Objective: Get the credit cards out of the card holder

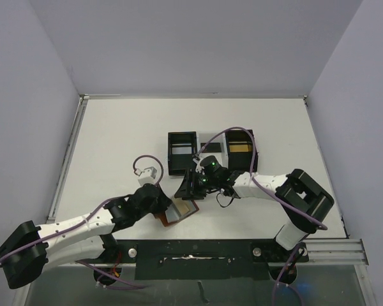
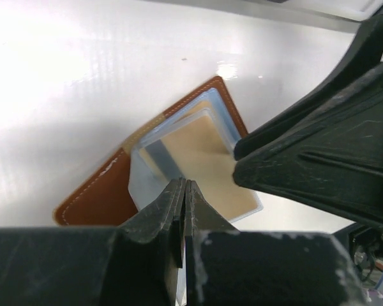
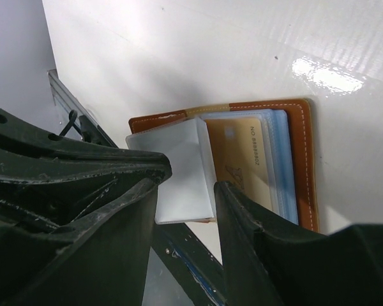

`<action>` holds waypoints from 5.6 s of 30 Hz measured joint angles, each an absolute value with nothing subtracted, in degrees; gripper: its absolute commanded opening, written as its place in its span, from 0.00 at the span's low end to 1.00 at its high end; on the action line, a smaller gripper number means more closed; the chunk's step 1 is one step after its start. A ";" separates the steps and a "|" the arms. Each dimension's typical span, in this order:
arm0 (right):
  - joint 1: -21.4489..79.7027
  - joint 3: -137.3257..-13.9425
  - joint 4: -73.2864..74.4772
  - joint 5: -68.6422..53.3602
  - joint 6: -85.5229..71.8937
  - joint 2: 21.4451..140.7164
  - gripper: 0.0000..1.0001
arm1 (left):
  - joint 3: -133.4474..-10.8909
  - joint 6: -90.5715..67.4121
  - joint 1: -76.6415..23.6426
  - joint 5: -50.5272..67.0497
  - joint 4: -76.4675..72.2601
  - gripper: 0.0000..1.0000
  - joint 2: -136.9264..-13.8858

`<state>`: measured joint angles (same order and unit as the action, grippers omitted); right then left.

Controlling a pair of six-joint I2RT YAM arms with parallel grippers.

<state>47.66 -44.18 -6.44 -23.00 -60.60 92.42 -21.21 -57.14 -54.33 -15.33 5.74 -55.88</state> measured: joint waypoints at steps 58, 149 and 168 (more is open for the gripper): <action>58.74 -52.95 -24.01 -45.12 -63.51 107.28 0.31 | -13.30 -85.69 -53.41 -29.78 33.28 0.00 -35.70; 55.37 -39.51 19.59 9.39 -62.11 73.82 0.43 | -31.16 -56.45 -45.41 2.44 12.51 0.28 -53.19; 50.61 -26.48 10.61 5.37 -71.85 63.64 0.31 | -43.20 -55.18 -54.37 15.90 7.94 0.15 -77.06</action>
